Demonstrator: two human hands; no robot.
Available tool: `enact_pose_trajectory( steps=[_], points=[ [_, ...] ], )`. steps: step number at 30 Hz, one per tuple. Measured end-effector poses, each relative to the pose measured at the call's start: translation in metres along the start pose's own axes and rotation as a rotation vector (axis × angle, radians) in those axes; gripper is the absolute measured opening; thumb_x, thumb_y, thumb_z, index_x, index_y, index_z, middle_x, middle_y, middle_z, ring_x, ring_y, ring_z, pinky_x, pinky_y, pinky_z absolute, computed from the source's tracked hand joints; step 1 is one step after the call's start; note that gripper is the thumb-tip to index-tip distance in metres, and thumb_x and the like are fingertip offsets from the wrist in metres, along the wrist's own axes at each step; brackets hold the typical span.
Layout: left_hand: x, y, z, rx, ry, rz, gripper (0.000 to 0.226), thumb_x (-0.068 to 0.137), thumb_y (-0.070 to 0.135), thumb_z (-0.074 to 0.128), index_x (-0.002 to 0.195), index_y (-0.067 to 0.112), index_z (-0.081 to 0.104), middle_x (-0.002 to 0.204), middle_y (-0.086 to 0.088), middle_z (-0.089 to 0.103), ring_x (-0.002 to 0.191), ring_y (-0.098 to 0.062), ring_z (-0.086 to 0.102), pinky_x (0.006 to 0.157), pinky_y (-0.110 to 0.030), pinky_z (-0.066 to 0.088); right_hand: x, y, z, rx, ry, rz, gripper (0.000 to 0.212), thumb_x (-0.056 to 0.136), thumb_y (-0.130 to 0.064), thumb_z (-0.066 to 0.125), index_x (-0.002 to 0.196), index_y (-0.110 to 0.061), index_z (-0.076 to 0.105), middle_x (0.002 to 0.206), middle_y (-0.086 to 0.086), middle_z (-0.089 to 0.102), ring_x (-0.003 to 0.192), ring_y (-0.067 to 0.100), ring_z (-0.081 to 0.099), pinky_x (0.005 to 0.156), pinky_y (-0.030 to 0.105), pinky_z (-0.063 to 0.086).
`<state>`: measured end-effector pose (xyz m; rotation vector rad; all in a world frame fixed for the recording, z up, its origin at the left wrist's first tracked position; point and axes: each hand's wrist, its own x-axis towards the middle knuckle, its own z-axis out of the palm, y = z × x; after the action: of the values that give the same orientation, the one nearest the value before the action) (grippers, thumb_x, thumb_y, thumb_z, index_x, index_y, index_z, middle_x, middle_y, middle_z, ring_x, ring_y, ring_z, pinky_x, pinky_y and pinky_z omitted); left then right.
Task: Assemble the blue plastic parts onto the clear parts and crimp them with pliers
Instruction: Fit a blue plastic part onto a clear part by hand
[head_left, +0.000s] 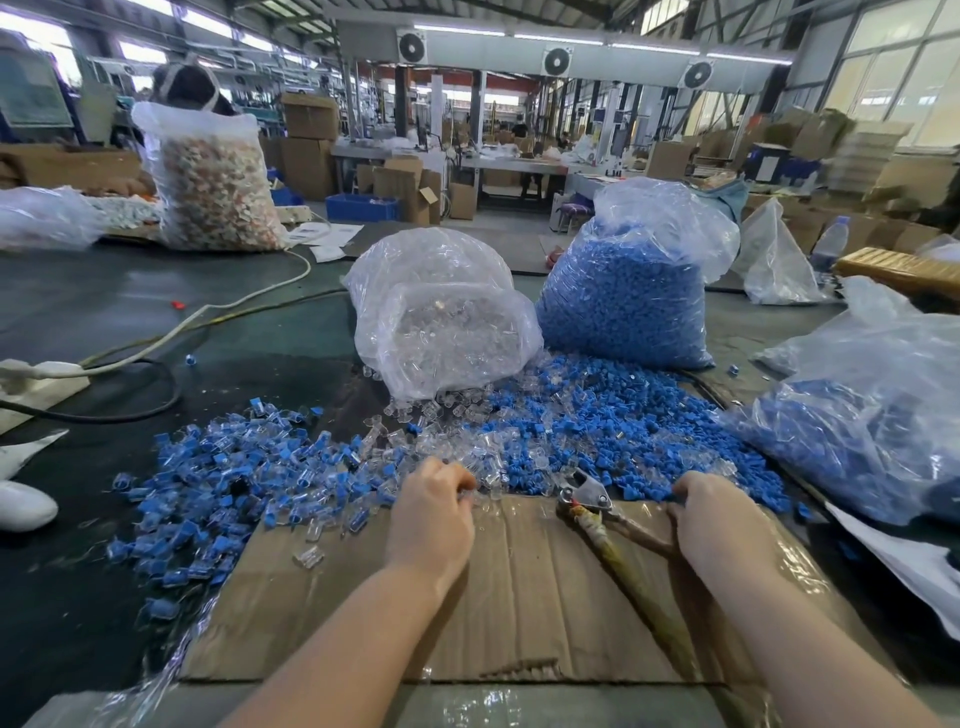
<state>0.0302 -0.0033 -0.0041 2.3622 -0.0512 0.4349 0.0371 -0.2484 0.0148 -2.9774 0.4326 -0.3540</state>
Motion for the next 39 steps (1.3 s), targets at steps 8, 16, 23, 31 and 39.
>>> enact_pose_trajectory(
  steps=[8, 16, 23, 31, 39],
  points=[
    [-0.004, -0.003, 0.010, 0.016, 0.008, 0.016, 0.027, 0.089, 0.024, 0.060, 0.115, 0.019, 0.060, 0.097, 0.010, 0.048, 0.090, -0.004, 0.048, 0.082, -0.011, 0.036, -0.002, -0.025, -0.009, 0.187, 0.066, -0.111, 0.020, 0.094, -0.006, 0.049, 0.109, -0.012, 0.061, 0.103, 0.004, 0.064, 0.089, 0.016, 0.058, 0.080, 0.026, 0.048],
    [-0.007, -0.004, 0.012, 0.053, -0.019, 0.066, 0.025, 0.086, 0.033, 0.062, 0.110, 0.025, 0.060, 0.095, 0.015, 0.047, 0.097, -0.004, 0.047, 0.087, -0.016, 0.038, -0.050, -0.090, -0.002, 0.554, 0.066, -0.300, 0.016, 0.094, -0.015, 0.052, 0.101, -0.015, 0.066, 0.098, -0.003, 0.063, 0.088, 0.010, 0.054, 0.085, 0.023, 0.044],
    [-0.006, -0.004, 0.012, 0.102, -0.061, 0.094, 0.030, 0.087, 0.039, 0.059, 0.115, 0.028, 0.060, 0.105, 0.009, 0.054, 0.103, -0.009, 0.046, 0.092, -0.025, 0.041, -0.069, -0.093, 0.018, 0.517, 0.128, -0.337, 0.014, 0.089, -0.015, 0.057, 0.095, -0.016, 0.069, 0.091, -0.003, 0.064, 0.091, 0.017, 0.055, 0.080, 0.025, 0.037],
    [-0.008, -0.004, 0.012, 0.109, -0.066, 0.167, 0.021, 0.089, 0.032, 0.058, 0.110, 0.030, 0.062, 0.102, 0.011, 0.054, 0.101, -0.007, 0.045, 0.091, -0.022, 0.039, -0.070, -0.091, 0.021, 0.599, 0.156, -0.265, 0.015, 0.090, -0.008, 0.054, 0.095, -0.013, 0.068, 0.093, -0.001, 0.063, 0.083, 0.019, 0.058, 0.076, 0.029, 0.044],
    [-0.008, 0.006, 0.005, -0.130, 0.001, 0.070, 0.008, 0.085, 0.014, 0.065, 0.083, 0.022, 0.065, 0.078, 0.015, 0.052, 0.074, 0.001, 0.049, 0.068, -0.001, 0.035, -0.071, -0.088, 0.020, 0.671, 0.165, -0.252, 0.017, 0.087, -0.005, 0.059, 0.100, -0.010, 0.069, 0.095, 0.000, 0.066, 0.084, 0.014, 0.057, 0.076, 0.016, 0.038]
  ],
)
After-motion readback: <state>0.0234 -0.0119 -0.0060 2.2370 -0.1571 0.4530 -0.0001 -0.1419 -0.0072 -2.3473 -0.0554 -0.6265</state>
